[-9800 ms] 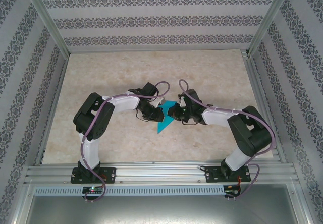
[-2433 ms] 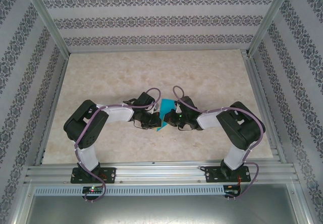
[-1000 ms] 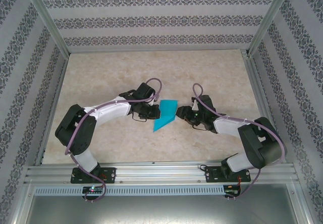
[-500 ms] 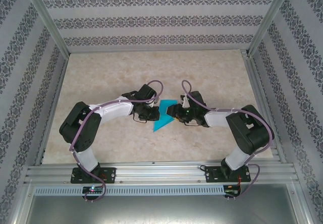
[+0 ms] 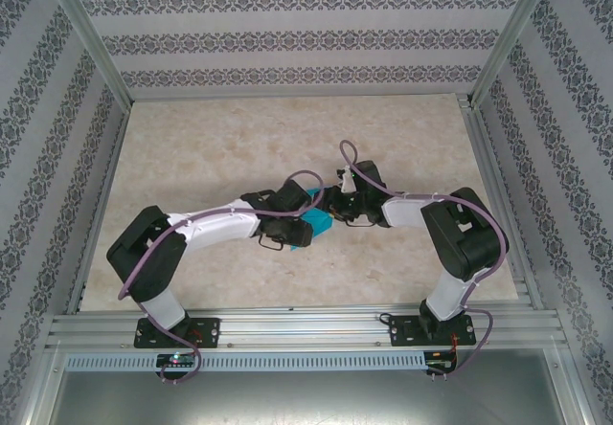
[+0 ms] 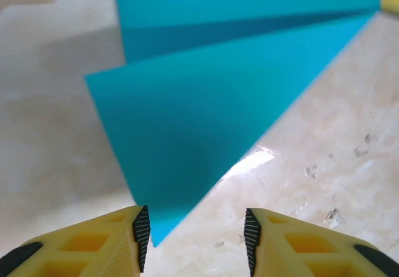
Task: Fold a paper plane with a square sheet of paper (pick it up from the middle)
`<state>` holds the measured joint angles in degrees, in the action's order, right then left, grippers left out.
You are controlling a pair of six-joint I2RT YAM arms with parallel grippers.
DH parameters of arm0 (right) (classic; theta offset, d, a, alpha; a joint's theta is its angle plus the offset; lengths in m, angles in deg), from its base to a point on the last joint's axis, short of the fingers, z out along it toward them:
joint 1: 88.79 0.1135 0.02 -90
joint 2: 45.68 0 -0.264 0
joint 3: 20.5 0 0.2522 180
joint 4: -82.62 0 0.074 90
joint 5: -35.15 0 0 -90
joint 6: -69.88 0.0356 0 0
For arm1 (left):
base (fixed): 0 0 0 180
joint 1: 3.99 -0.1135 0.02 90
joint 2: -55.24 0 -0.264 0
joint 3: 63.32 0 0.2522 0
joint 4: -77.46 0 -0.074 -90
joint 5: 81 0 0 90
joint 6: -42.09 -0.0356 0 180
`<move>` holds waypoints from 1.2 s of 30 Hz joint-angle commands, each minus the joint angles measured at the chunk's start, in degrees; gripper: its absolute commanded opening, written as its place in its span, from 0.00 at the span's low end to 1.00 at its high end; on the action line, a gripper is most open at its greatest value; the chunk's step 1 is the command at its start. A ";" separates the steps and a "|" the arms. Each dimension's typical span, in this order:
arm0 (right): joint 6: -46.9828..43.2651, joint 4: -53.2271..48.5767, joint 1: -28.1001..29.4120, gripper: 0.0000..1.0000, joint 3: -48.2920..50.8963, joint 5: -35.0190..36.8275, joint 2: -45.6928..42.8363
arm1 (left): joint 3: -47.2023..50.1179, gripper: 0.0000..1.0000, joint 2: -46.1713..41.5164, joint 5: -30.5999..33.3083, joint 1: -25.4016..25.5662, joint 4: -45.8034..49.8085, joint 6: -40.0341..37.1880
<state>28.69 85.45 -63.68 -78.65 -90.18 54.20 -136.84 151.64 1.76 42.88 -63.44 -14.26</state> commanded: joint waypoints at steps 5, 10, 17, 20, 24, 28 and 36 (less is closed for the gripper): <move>-2.49 -3.23 -1.18 0.32 -3.79 -3.35 2.12 | -7.00 0.54 4.85 18.23 7.24 7.90 -0.17; -2.30 -3.56 -1.37 0.32 -4.12 -3.59 1.99 | -11.07 0.57 9.76 25.41 10.29 10.99 -0.35; -1.36 -3.24 -1.41 0.31 -3.70 -2.90 1.55 | -10.86 0.57 11.27 30.72 10.87 11.81 2.62; -1.20 -3.35 -1.46 0.31 -3.74 -2.90 1.55 | -10.03 0.55 11.31 30.42 11.09 10.54 2.37; -0.80 -3.15 -1.68 0.29 -3.78 -3.00 1.63 | -8.53 0.50 10.91 29.59 11.14 8.51 1.71; 0.59 -2.25 -2.23 0.22 -3.92 -3.71 1.69 | -7.76 0.50 10.98 28.58 11.14 7.26 0.67; 2.92 -1.11 -3.03 0.17 -4.55 -5.34 2.08 | -6.82 0.47 10.34 29.27 11.12 4.87 -1.04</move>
<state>30.18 82.53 -66.20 -81.86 -93.77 55.75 -143.62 162.16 29.73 53.06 -56.90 -13.67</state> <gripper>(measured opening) 0.164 0.482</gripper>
